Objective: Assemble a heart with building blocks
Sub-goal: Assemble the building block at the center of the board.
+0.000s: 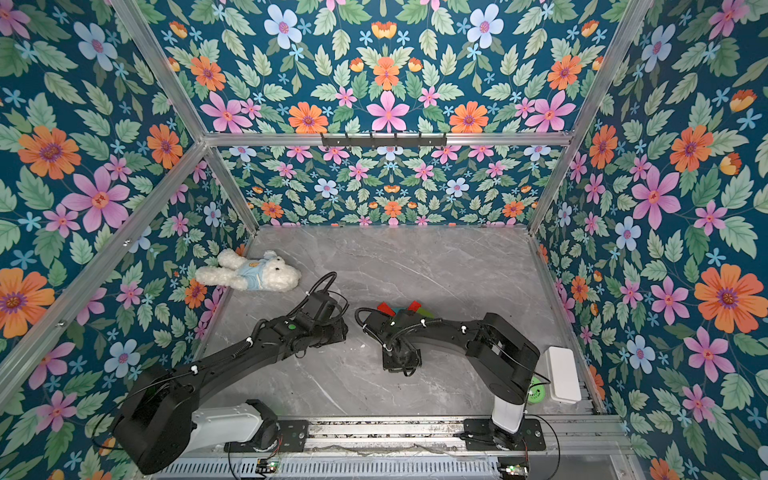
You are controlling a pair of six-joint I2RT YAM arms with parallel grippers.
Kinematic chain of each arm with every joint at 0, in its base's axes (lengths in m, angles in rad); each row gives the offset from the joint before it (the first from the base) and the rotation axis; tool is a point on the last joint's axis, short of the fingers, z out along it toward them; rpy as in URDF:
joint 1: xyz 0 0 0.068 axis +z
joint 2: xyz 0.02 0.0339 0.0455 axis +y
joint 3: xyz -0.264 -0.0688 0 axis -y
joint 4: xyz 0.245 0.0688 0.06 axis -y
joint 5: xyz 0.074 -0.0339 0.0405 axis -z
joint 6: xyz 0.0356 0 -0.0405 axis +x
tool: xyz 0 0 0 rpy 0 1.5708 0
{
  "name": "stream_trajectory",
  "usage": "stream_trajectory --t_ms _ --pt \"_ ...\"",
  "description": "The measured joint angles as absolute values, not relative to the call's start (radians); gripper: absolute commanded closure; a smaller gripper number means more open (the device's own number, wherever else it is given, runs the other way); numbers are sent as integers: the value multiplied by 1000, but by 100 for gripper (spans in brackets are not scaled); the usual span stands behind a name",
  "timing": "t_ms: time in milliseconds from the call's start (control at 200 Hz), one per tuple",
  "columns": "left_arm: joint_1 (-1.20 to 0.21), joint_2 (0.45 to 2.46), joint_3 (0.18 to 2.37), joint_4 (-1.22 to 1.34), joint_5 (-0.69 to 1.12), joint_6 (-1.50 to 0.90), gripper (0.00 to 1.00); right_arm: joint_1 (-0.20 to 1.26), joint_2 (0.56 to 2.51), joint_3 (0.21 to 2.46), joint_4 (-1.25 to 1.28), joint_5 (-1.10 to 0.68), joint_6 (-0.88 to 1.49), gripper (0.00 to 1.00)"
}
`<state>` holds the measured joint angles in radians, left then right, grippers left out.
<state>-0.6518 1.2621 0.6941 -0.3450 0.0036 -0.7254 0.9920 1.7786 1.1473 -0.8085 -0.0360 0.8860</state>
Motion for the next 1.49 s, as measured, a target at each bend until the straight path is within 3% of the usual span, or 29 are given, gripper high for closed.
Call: stream_trajectory --t_ms 750,885,1185,1255,1380,1495 --pt "-652 1259 675 -343 5 -725 53 992 1798 1164 -815 2 886 74" --pt "-652 1258 680 -348 7 -725 50 1011 1760 1164 -824 22 885 57" --pt "-643 1225 838 -413 -100 -695 40 1058 1351 1137 -893 132 883 30" --pt "-627 1213 897 -424 -167 -670 40 988 1199 1109 -897 179 878 26" --pt "-580 1183 965 -390 -375 -616 25 795 915 974 -827 345 842 20" --pt "-518 1161 886 -210 -531 -466 21 726 607 627 -479 517 644 17"
